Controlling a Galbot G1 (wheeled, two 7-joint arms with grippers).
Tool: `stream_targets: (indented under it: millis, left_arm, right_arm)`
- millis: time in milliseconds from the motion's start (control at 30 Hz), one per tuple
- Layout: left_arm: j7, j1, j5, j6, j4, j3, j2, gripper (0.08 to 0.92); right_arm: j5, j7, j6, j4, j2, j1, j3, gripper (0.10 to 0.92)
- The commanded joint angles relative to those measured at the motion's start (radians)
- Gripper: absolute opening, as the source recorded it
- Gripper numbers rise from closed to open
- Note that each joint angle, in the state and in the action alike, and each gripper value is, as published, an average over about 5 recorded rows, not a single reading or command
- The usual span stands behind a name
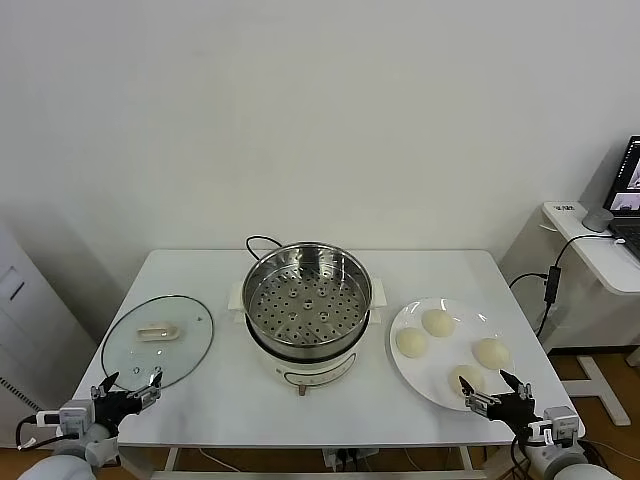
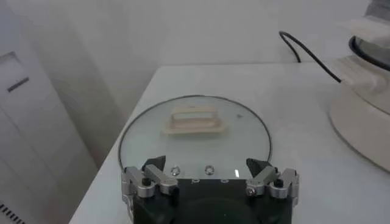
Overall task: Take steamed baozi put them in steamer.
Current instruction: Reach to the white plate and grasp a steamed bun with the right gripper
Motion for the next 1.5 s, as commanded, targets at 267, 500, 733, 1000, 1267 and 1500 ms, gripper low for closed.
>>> stream_targets:
  millis: [267, 500, 733, 1000, 1267, 1500]
  left_arm:
    - [0.001, 0.000, -0.003, 0.001, 0.000, 0.001, 0.002, 0.823]
    - [0.001, 0.001, -0.003, 0.001, -0.005, 0.001, 0.001, 0.823]
    - [0.000, 0.000, 0.001, 0.004, -0.014, 0.006, -0.001, 0.823]
    - [0.000, -0.043, 0.008, 0.023, -0.012, 0.036, 0.014, 0.823]
    - [0.002, -0.046, 0.034, 0.028, -0.011, 0.041, 0.015, 0.823]
    - [0.005, -0.046, 0.073, 0.029, -0.005, 0.045, 0.012, 0.823]
  right_arm:
    - [-0.011, -0.003, -0.003, -0.010, -0.006, 0.012, -0.002, 0.823]
    - [-0.364, -0.098, 0.108, -0.064, -0.028, 0.094, 0.019, 0.823]
    - [-0.858, -0.169, 0.261, -0.156, -0.093, 0.243, 0.017, 0.823]
    - [-1.084, -0.263, 0.321, -0.278, -0.191, 0.409, -0.050, 0.823]
    - [-0.987, -0.617, 0.316, -0.402, -0.313, 0.656, -0.240, 0.823]
    - [-0.871, -0.813, 0.302, -0.521, -0.401, 0.956, -0.540, 0.823]
